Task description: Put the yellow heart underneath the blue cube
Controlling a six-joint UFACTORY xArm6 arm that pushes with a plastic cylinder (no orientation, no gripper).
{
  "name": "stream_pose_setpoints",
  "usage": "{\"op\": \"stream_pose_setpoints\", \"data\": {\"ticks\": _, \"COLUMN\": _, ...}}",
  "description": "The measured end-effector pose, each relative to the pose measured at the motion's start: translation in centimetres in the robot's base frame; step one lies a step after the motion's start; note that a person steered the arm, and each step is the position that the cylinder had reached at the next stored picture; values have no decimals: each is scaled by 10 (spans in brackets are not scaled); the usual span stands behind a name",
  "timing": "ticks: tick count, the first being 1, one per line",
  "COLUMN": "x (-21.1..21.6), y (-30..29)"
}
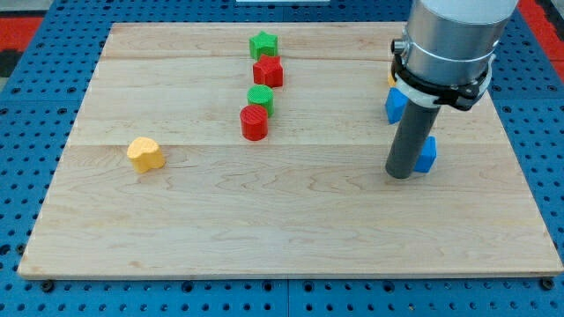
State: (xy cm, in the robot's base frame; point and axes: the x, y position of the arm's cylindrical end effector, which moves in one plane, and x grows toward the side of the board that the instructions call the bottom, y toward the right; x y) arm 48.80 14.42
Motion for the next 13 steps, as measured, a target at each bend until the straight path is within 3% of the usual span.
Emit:
{"op": "stream_pose_setpoints", "data": {"ticks": 1, "x": 20, "y": 35}}
{"op": "stream_pose_setpoints", "data": {"ticks": 3, "x": -11, "y": 26}}
{"op": "stream_pose_setpoints", "data": {"ticks": 4, "x": 61, "y": -71}}
{"op": "stream_pose_setpoints", "data": {"ticks": 5, "x": 71, "y": -220}}
{"op": "stream_pose_setpoints", "data": {"ticks": 6, "x": 29, "y": -352}}
{"op": "stream_pose_setpoints", "data": {"ticks": 7, "x": -15, "y": -388}}
{"op": "stream_pose_setpoints", "data": {"ticks": 8, "x": -28, "y": -287}}
{"op": "stream_pose_setpoints", "data": {"ticks": 9, "x": 39, "y": -210}}
{"op": "stream_pose_setpoints", "data": {"ticks": 10, "x": 51, "y": -261}}
{"op": "stream_pose_setpoints", "data": {"ticks": 11, "x": 65, "y": -177}}
{"op": "stream_pose_setpoints", "data": {"ticks": 12, "x": 106, "y": -125}}
{"op": "stream_pose_setpoints", "data": {"ticks": 13, "x": 111, "y": -151}}
